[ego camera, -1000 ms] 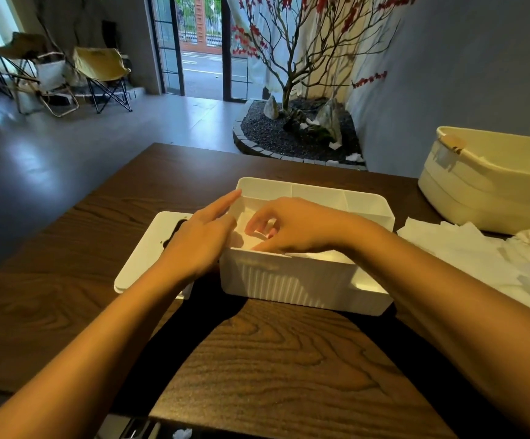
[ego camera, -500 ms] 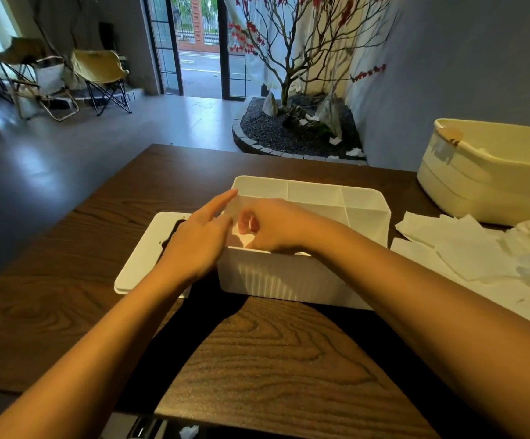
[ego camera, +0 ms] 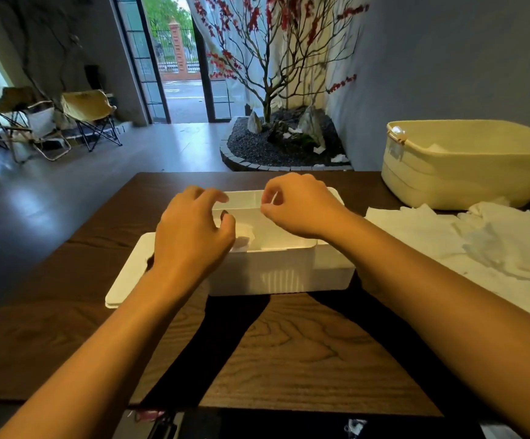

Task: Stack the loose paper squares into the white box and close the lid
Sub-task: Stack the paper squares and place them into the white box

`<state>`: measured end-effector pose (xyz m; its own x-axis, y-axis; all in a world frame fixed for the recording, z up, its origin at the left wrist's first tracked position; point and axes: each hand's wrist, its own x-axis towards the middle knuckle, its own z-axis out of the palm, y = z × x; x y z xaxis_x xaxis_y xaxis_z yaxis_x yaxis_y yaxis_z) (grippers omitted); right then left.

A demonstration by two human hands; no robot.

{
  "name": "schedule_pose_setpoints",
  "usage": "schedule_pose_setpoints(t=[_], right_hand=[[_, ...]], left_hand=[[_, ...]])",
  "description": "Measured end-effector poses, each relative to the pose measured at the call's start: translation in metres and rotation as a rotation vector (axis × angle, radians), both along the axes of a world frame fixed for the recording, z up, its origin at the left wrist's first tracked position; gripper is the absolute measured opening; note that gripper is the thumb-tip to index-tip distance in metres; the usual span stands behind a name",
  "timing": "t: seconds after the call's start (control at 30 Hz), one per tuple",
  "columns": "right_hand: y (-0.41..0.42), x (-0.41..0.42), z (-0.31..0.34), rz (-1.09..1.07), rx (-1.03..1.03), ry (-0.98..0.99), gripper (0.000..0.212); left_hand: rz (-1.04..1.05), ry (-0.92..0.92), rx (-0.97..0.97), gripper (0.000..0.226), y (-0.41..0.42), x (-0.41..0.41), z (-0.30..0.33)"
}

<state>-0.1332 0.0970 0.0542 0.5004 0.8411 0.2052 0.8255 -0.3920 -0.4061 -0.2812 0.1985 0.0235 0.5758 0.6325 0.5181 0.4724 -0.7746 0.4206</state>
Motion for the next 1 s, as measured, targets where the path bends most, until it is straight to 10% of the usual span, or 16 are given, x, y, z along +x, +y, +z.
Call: schedule_pose_setpoints(t=[0.37, 1.0], right_hand=[[-0.141, 0.094, -0.021, -0.323, 0.087, 0.145, 0.008], [-0.189, 0.192, -0.102, -0.649, 0.247, 0.447, 0.032]], left_hand=[[-0.466, 0.172, -0.141, 0.024, -0.137, 0.123, -0.009], [-0.545, 0.232, -0.315, 0.078, -0.184, 0.236, -0.099]])
